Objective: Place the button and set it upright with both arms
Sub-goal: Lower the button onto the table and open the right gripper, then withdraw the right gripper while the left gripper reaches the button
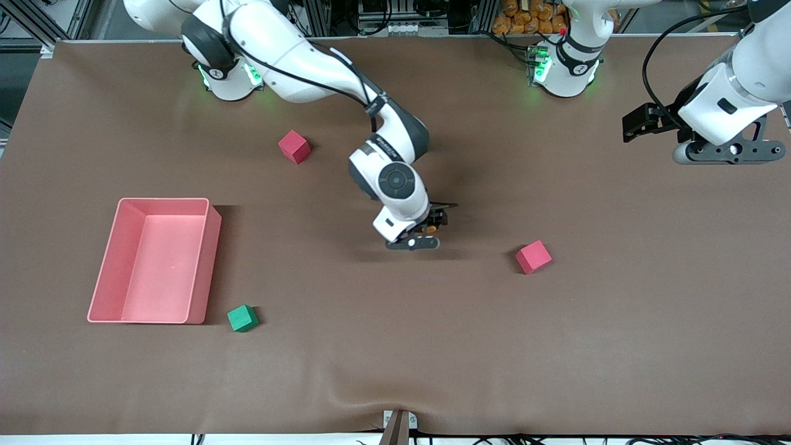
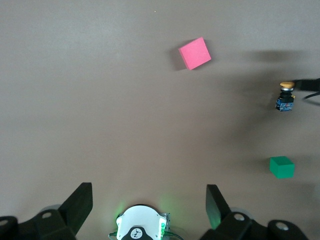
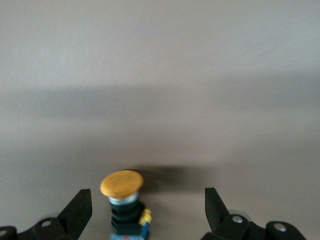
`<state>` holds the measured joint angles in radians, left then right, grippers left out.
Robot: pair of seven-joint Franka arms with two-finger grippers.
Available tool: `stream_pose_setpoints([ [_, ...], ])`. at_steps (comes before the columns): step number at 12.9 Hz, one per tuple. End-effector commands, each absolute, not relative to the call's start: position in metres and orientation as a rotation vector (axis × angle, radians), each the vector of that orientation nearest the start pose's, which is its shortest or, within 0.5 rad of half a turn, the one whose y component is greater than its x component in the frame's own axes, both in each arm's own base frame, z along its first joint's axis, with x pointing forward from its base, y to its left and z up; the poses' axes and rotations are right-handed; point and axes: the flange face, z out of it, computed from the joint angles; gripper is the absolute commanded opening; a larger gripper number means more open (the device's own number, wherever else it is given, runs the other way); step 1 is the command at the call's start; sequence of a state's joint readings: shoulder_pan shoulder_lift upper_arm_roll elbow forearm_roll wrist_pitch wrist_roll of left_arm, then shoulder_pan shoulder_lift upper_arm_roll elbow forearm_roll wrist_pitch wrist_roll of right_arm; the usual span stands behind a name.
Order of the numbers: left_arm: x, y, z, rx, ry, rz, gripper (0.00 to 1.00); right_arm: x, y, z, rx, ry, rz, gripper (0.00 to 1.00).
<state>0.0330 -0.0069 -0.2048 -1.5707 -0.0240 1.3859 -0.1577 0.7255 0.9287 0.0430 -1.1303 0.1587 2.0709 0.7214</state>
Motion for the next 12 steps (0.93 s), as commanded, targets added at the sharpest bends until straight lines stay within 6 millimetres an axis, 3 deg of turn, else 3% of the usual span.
stream_pose_setpoints([
  [1, 0.526, -0.098, 0.609, -3.131, 0.02, 0.314, 1.0, 0.597, 0.48, 0.322, -3.034, 0.15, 0.116, 1.0],
  [3, 0.537, -0.121, 0.581, -3.115, 0.026, 0.4, 1.0, 0.626, 0.427, 0.388, -3.067, 0.24, -0.008, 1.0],
  [4, 0.542, -0.134, 0.565, -3.107, 0.047, 0.443, 1.0, 0.633, 0.394, 0.409, -3.1, 0.309, 0.046, 1.0],
  [6, 0.543, -0.178, 0.531, -3.099, 0.117, 0.549, 1.0, 0.654, 0.295, 0.454, -3.104, 0.495, 0.197, 1.0],
  [8, 0.541, -0.228, 0.497, -3.072, 0.12, 0.646, 1.0, 0.655, 0.229, 0.501, -3.084, 0.479, 0.253, 1.0],
  [10, 0.547, -0.282, 0.474, -3.046, 0.069, 0.677, 1.0, 0.656, 0.175, 0.537, -3.063, 0.435, 0.228, 1.0],
  [12, 0.539, -0.329, 0.441, -3.004, 0.086, 0.729, 1.0, 0.655, 0.124, 0.57, -3.017, 0.485, 0.171, 1.0],
])
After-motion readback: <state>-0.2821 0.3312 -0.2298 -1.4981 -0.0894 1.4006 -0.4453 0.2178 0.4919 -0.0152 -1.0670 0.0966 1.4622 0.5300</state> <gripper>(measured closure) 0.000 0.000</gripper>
